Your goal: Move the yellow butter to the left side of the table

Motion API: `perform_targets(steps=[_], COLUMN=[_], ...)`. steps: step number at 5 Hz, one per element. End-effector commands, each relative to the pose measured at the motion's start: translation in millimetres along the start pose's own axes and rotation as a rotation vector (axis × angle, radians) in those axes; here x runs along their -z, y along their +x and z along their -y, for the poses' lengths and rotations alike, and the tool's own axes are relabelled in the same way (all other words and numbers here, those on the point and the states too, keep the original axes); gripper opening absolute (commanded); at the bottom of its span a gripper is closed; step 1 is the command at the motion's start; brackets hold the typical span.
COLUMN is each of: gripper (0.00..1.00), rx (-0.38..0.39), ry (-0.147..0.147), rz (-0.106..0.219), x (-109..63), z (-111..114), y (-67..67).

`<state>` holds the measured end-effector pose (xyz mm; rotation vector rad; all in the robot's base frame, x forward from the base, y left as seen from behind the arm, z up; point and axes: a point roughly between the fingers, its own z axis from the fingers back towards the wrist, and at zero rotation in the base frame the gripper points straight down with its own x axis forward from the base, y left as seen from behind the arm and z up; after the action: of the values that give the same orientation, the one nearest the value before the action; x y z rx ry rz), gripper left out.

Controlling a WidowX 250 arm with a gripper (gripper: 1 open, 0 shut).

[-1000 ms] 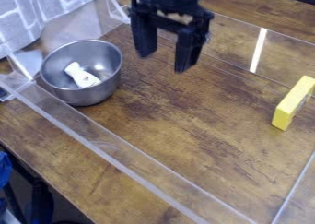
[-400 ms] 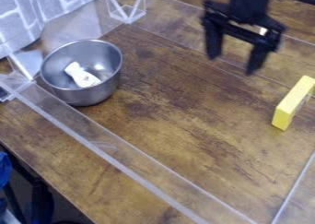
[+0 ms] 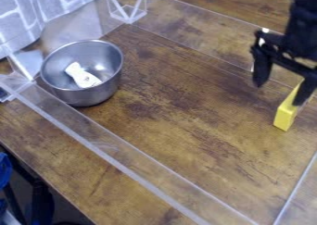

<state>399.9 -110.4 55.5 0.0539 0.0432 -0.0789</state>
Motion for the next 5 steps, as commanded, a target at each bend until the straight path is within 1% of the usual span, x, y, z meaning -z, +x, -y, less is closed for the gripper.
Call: perform_targets(steps=[1,2,3,4,5], gripper=[1.0,1.0,0.0,0.0,0.0], rx=[0.017,0.022,0.022,0.029,0.031], ry=[-0.014,-0.011,-0.003,0.005,0.011], rz=[0.092,0.089,0.082,0.064,0.048], x=[-13.7,1.6,8.8,15.2,20.3], z=[14,19,23,24,22], y=[17.7,28.0,40.5,50.1,54.0])
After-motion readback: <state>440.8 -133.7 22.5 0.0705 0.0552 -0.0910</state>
